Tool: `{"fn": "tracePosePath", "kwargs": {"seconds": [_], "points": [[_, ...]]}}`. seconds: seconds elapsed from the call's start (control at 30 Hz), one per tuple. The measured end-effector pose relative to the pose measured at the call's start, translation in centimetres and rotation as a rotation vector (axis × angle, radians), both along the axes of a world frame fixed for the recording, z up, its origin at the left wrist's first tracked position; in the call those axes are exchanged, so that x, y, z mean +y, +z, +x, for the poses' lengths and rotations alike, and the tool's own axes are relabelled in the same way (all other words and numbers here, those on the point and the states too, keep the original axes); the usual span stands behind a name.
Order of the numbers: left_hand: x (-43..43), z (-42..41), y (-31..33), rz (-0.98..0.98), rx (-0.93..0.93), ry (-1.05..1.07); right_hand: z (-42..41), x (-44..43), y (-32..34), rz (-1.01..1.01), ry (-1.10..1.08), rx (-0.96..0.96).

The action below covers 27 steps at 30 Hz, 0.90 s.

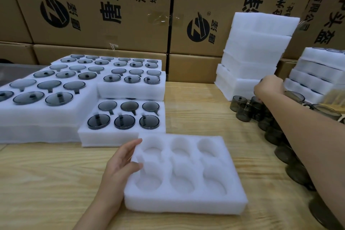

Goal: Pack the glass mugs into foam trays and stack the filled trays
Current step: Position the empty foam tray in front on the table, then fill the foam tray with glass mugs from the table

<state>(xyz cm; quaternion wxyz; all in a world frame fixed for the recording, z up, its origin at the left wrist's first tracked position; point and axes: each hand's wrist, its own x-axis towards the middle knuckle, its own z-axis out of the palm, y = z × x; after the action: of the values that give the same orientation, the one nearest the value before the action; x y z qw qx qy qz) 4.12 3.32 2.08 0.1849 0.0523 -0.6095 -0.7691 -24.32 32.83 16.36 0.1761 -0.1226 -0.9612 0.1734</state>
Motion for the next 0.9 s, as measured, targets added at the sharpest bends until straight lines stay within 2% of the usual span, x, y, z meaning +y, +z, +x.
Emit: {"fn": "tracePosePath", "kwargs": {"seconds": [0.1, 0.23, 0.37, 0.5, 0.6, 0.9], "points": [[0.0, 0.0, 0.0, 0.018, 0.001, 0.007, 1.6, -1.3, 0.6, -0.213, 0.064, 0.124], [0.1, -0.1, 0.2, 0.010, -0.003, 0.012, 6.1, -4.0, 1.0, -0.611, 0.159, 0.233], [0.2, 0.0, 0.4, 0.005, -0.019, 0.010, 12.3, -5.4, -0.3, -0.740, 0.390, 0.208], [0.3, 0.1, 0.7, -0.006, -0.025, -0.003, 17.8, -5.1, -3.0, -0.674, 0.542, 0.167], [0.3, 0.1, 0.7, -0.008, -0.030, 0.001, 20.6, -4.5, -4.9, -0.537, 0.597, 0.123], [0.2, 0.0, 0.4, -0.002, -0.059, 0.002, 20.2, -4.8, -6.0, -0.402, 0.673, -0.007]]}}
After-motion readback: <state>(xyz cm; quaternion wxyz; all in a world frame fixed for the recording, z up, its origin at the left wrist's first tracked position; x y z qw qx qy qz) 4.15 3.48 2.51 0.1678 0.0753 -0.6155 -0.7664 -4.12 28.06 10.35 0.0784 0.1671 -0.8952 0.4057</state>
